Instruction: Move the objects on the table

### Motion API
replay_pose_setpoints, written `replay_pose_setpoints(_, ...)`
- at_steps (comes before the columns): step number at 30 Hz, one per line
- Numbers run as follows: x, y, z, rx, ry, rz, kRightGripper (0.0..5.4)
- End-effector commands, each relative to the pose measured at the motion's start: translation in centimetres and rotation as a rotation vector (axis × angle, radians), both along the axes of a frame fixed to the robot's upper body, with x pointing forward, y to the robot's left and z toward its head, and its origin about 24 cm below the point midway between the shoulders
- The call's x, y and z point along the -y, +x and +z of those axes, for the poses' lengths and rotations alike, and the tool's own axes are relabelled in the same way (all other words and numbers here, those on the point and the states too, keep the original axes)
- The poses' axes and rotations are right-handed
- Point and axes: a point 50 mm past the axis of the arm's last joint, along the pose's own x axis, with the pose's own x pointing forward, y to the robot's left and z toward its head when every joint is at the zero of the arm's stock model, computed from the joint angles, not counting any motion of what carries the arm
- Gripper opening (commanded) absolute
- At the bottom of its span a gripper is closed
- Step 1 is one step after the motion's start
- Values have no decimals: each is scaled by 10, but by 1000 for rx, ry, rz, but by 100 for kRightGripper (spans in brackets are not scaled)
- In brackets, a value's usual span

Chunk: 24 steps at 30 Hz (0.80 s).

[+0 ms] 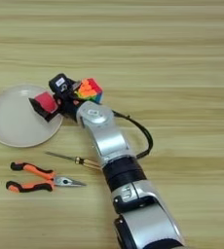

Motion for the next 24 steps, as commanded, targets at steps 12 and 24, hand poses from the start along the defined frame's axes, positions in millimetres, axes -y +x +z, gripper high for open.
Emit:
replay_pose_setpoints(12, -13, 18, 26, 117, -16, 19, 539)
replay_pose_setpoints(24, -16, 18, 20, 104, -29, 33, 404)
